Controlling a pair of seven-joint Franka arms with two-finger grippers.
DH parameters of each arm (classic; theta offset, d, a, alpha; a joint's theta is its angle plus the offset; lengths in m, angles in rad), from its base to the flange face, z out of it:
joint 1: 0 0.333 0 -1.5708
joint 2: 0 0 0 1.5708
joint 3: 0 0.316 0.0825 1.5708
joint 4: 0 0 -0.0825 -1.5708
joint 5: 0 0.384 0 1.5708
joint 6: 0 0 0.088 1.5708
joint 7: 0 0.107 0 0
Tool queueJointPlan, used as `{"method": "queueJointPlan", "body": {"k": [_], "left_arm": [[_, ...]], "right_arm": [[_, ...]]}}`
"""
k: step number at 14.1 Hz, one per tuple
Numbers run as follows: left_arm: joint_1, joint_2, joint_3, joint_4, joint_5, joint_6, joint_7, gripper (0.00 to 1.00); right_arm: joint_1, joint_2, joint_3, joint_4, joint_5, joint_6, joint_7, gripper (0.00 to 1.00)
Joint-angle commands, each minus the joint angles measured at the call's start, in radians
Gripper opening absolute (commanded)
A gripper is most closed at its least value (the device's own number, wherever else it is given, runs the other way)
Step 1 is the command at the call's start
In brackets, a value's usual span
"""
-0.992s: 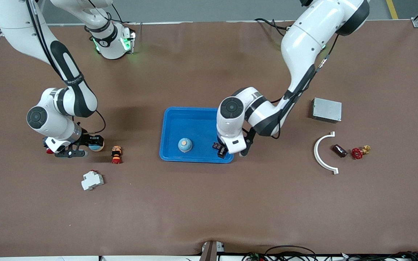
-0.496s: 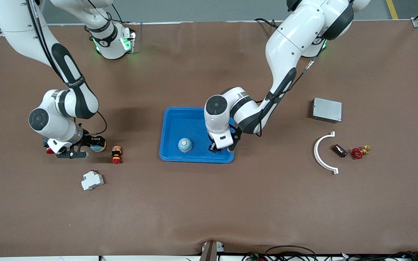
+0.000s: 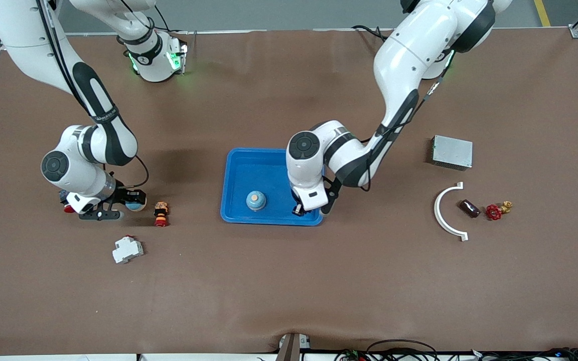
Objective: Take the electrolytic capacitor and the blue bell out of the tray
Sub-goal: 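Return the left gripper to the tray and grasp the second capacitor, then place the capacitor near the arc while the right gripper releases the bell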
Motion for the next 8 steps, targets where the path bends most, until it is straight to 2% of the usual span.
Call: {"method": "queueJointPlan", "body": {"k": [1, 4, 8], "left_arm": [[0.060, -0.103, -0.014, -0.037, -0.004, -0.088, 0.026, 0.00], [0.157, -0.205, -0.032, -0.144, -0.014, -0.130, 0.087, 0.00], [0.374, -0.345, -0.135, -0.368, -0.022, -0.130, 0.305, 0.00]], "right_arm": [[-0.013, 0.022, 0.010, 0.015, 0.020, 0.016, -0.007, 1.00], [-0.012, 0.022, 0.010, 0.015, 0.020, 0.016, -0.007, 1.00], [-0.009, 0.019, 0.010, 0.018, 0.018, 0.009, -0.018, 1.00]]}}
